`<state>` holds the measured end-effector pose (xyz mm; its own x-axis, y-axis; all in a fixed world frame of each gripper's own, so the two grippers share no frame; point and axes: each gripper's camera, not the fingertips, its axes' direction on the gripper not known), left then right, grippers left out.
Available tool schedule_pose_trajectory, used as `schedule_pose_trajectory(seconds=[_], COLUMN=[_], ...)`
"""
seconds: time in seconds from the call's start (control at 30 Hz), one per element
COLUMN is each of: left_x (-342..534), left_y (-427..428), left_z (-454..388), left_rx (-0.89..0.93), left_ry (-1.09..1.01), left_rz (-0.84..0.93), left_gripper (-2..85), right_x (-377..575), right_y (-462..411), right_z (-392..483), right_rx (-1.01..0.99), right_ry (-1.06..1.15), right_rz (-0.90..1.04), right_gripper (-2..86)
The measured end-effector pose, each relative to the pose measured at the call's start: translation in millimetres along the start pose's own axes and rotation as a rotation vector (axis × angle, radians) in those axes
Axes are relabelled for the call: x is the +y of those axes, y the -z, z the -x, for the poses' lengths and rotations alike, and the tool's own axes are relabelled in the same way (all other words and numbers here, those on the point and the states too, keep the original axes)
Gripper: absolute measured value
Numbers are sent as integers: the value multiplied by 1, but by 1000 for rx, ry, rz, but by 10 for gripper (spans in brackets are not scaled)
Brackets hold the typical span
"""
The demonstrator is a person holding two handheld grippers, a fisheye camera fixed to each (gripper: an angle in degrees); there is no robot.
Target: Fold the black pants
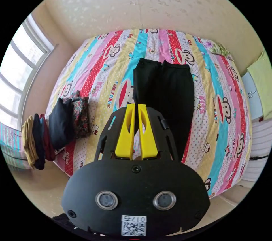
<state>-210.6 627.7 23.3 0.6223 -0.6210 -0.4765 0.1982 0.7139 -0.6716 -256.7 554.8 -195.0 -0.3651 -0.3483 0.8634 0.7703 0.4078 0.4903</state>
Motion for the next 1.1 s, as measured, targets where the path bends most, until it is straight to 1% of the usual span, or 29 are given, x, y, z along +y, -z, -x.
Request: schedule_pose_trajectory(seconds=[0.03, 0.07, 0.1, 0.17, 0.3, 0.37, 0.43, 0.5, 0.6, 0.63, 0.67, 0.7, 0.73, 0.8, 0.87, 0.9, 0.93, 0.97, 1.03, 1.1], left_x=[-8, -13, -14, -15, -7, 0, 4, 8, 11, 10, 9, 7, 3, -6, -14, -14, -12, -8, -2, 5], left_y=[-20, -39, -48, -84, -139, -175, -194, -208, -214, -213, -211, -210, -205, -187, -161, -156, -149, -145, -144, -141], left_z=[-17, -34, -42, -74, -118, -144, -162, -181, -196, -197, -195, -193, -185, -161, -120, -109, -87, -66, -38, -19], left_rx=[21, 48, 64, 102, 90, 68, 49, 48, 69, 118, 218, 268, 338, 299, 96, 33, -81, -155, -192, -200], left_ry=[-24, -44, -52, -75, -98, -114, -141, -201, -272, -275, -263, -249, -204, -103, 13, 41, 89, 137, 220, 292], left_rz=[42, 79, 96, 176, 300, 399, 456, 506, 530, 537, 556, 566, 566, 494, 405, 394, 384, 393, 446, 461], left_gripper=[11, 11, 12, 13, 19, 27, 39, 56, 76, 75, 70, 69, 67, 64, 66, 69, 81, 98, 122, 126], right_x=[7, 23, 39, 63, 112, 132, 151, 176, 209, 216, 233, 252, 263, 314, 356, 386, 401, 431, 472, 517], right_y=[5, 11, 14, 12, -5, -12, -18, -12, 21, 31, 52, 75, 87, 133, 160, 173, 179, 189, 196, 198], right_z=[-20, -58, -95, -142, -219, -242, -260, -270, -271, -271, -270, -268, -266, -255, -246, -240, -237, -232, -227, -225], right_rx=[6, 17, 5, -24, -41, -17, 26, 68, 0, -26, -86, -155, -193, -328, -371, -378, -380, -368, -302, -176], right_ry=[-14, -48, -82, -105, -123, -145, -127, -53, 48, 63, 89, 114, 130, 202, 230, 234, 232, 235, 184, 86], right_rz=[-6, -10, -14, -7, 15, 32, 91, 109, 70, 58, 27, -7, -27, -75, -94, -96, -97, -99, -77, 4], right_gripper=[19, 19, 18, 18, 17, 16, 20, 30, 44, 46, 49, 51, 51, 52, 53, 54, 55, 57, 63, 71])
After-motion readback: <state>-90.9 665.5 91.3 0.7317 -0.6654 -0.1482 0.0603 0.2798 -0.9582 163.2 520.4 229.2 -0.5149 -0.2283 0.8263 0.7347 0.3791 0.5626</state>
